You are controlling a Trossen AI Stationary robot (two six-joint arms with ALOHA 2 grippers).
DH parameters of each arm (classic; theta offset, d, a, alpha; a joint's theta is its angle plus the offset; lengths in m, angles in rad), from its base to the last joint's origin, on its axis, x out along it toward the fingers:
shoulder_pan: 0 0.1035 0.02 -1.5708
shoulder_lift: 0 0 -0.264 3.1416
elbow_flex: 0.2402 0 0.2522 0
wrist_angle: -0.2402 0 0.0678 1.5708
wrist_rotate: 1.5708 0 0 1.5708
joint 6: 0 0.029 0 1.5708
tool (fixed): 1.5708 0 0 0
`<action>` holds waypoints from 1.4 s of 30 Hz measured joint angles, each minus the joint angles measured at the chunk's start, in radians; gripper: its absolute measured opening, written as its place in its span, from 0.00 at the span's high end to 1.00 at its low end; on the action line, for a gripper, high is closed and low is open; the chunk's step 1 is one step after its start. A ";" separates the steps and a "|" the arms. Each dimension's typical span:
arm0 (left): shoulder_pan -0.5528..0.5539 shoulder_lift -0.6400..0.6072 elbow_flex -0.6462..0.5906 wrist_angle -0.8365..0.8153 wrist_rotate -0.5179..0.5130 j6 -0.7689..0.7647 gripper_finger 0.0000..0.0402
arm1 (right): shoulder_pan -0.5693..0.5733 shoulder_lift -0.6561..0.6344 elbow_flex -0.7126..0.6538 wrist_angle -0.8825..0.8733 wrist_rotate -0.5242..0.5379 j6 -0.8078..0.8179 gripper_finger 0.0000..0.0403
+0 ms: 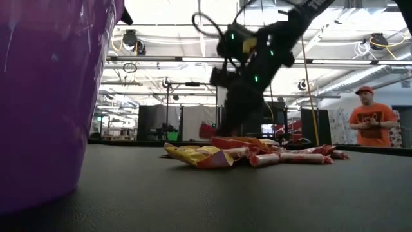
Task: Sort candy by brand, put in halloween buckets
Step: Put the red candy into the violet bucket
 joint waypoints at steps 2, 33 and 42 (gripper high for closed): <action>0.004 0.000 -0.002 0.000 0.000 0.002 0.48 | 0.005 -0.028 0.024 -0.036 -0.001 -0.010 0.67; 0.006 0.000 -0.002 0.154 0.003 0.111 0.48 | 0.245 -0.424 0.073 -0.076 0.412 -0.405 0.67; 0.015 0.000 -0.001 0.257 -0.006 0.228 0.48 | 0.290 -0.424 0.073 -0.065 0.586 -0.617 0.67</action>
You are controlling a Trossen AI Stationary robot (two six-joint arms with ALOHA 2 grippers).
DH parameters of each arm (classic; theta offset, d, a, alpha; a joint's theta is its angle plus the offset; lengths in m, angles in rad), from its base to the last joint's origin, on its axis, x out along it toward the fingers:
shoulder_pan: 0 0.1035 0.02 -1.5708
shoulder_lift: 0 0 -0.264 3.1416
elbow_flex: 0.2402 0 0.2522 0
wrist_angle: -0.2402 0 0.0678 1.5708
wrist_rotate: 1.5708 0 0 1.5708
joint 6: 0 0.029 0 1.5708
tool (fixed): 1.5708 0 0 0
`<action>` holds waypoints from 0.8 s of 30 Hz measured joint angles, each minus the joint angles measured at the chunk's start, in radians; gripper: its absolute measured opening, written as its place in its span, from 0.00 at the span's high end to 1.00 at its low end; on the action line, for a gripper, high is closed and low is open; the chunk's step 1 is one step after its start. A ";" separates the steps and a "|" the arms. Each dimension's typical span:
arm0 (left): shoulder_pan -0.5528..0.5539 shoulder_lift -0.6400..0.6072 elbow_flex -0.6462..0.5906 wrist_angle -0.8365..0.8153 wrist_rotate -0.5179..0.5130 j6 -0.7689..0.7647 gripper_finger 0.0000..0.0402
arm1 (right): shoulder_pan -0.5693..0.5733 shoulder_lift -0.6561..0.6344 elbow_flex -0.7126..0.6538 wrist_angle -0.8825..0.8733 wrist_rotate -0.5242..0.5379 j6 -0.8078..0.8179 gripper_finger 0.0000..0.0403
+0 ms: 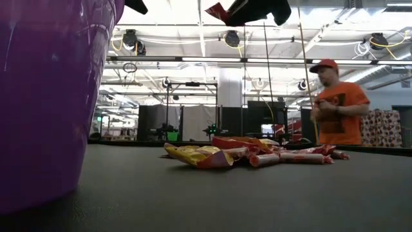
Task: Sort candy by brand, put in halloween buckets
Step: Put the red candy into the violet bucket
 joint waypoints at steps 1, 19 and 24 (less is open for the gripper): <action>0.006 0.000 0.000 0.011 0.000 0.009 0.48 | 0.005 0.000 0.000 0.000 0.024 -0.011 0.67; 0.075 0.000 0.000 0.101 0.040 0.015 0.48 | 0.062 0.000 0.000 0.016 0.004 0.532 0.67; 0.075 0.001 0.000 0.194 0.063 0.035 0.48 | 0.062 0.004 0.000 0.025 -0.155 0.777 0.67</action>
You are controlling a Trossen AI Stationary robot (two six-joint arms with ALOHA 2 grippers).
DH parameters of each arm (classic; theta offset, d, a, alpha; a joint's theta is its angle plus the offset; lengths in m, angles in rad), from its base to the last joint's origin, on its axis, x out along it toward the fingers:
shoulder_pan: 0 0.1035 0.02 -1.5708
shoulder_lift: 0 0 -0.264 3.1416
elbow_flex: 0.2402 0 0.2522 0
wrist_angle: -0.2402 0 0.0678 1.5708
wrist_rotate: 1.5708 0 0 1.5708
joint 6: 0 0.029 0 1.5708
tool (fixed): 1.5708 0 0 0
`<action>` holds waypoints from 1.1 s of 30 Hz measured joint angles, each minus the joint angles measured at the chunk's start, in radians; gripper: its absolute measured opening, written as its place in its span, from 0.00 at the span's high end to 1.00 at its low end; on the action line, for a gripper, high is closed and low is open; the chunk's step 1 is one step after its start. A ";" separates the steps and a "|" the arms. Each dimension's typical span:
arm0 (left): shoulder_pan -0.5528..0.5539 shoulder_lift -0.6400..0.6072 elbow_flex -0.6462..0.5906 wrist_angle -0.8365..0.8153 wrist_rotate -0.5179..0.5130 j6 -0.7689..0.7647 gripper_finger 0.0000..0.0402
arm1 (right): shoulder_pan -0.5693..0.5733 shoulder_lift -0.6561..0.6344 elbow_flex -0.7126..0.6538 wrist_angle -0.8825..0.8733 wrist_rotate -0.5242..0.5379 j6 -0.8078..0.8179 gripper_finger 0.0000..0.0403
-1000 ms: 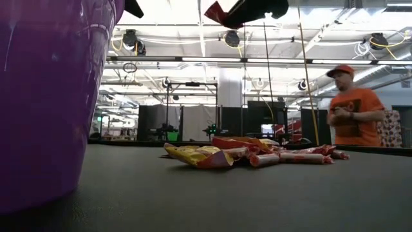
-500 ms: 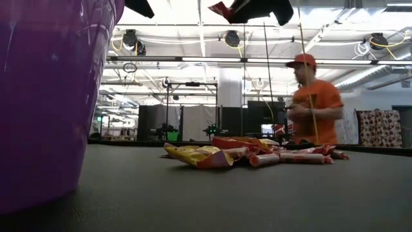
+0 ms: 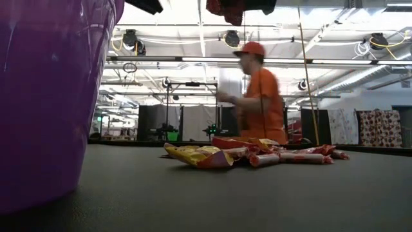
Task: Sort candy by brand, put in halloween buckets
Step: Put the red candy into the violet bucket
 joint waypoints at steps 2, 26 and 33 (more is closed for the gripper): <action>0.000 0.001 0.000 0.058 0.024 0.051 0.48 | 0.000 0.002 0.000 0.005 -0.066 0.048 0.67; 0.005 0.198 0.000 0.594 0.212 0.894 0.54 | 0.000 0.002 0.000 -0.100 -0.277 -0.069 0.67; 0.008 0.198 0.000 0.595 0.276 0.897 0.75 | 0.000 0.002 0.000 -0.099 -0.277 -0.069 0.67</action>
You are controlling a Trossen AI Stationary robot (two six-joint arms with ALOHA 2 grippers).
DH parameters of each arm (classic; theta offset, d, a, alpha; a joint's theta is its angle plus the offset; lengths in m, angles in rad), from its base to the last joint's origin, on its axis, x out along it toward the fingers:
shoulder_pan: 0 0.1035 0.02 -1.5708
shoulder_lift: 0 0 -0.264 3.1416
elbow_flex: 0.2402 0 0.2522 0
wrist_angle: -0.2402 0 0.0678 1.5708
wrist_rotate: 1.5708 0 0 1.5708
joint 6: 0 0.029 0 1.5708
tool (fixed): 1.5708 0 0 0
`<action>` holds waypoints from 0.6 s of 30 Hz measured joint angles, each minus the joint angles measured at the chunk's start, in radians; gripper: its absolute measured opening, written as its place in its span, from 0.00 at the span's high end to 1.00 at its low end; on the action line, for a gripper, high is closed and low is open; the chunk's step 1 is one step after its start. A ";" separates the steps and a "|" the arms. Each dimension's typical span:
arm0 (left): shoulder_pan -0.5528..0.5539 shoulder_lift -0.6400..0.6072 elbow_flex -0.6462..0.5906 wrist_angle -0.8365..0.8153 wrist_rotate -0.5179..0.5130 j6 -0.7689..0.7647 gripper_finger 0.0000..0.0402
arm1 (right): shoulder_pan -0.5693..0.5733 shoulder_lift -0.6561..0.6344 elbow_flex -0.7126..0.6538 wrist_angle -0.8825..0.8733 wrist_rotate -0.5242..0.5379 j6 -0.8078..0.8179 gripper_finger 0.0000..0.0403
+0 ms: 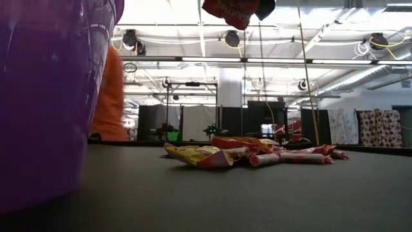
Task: Sort candy by brand, put in halloween buckets
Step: Put the red candy into the violet bucket
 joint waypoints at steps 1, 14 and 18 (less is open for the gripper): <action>0.001 0.000 0.000 0.000 0.000 0.000 0.79 | 0.000 0.000 0.000 0.000 0.000 0.000 0.67; 0.000 0.000 0.000 -0.004 0.001 0.019 0.99 | 0.000 0.000 0.000 0.013 0.000 0.026 0.64; -0.001 0.000 0.000 -0.046 -0.003 0.018 0.99 | 0.008 0.000 0.000 -0.001 0.001 0.014 0.54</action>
